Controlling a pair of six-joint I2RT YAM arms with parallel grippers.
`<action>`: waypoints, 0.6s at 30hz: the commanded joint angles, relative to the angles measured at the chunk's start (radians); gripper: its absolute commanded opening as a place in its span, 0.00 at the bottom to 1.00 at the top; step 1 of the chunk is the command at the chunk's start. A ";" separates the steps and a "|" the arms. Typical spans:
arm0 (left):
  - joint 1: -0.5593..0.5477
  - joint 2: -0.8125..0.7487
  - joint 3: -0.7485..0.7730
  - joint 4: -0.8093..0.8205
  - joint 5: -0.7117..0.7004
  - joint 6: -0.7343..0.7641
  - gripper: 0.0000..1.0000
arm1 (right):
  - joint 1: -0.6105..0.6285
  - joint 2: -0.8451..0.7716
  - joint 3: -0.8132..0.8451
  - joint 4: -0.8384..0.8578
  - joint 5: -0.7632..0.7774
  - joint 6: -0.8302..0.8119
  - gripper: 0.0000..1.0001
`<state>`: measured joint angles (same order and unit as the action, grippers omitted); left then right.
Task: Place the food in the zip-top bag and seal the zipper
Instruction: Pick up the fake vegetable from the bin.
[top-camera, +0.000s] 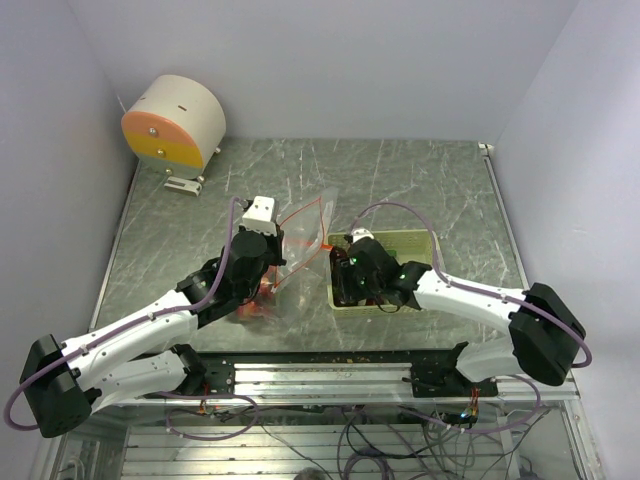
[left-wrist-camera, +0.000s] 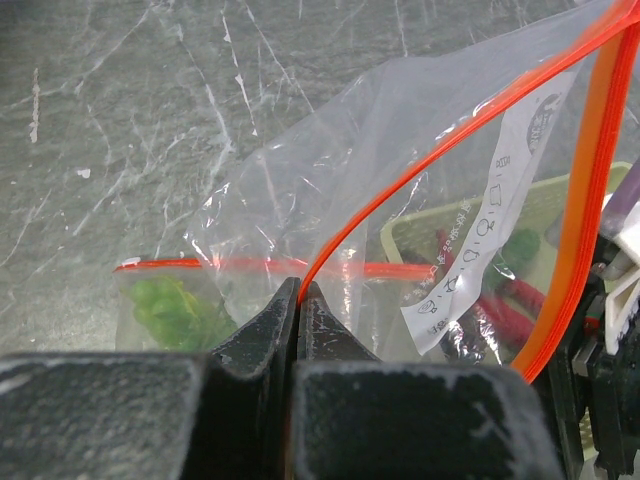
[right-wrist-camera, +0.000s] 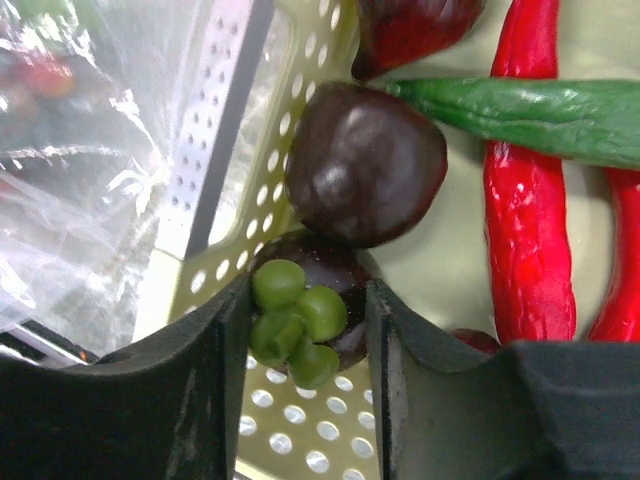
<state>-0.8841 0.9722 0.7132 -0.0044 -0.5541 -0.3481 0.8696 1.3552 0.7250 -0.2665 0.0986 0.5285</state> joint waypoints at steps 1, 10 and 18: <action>0.006 -0.015 -0.003 0.037 -0.003 0.001 0.07 | -0.007 0.030 0.002 -0.051 0.005 -0.013 0.31; 0.006 -0.002 -0.006 0.038 0.000 -0.007 0.07 | -0.031 -0.121 0.075 -0.105 0.099 -0.050 0.00; 0.007 0.005 -0.011 0.043 0.006 -0.015 0.07 | -0.044 -0.175 0.067 -0.164 0.183 -0.042 0.00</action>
<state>-0.8841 0.9756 0.7128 -0.0036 -0.5537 -0.3492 0.8368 1.1862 0.7891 -0.3801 0.2268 0.4854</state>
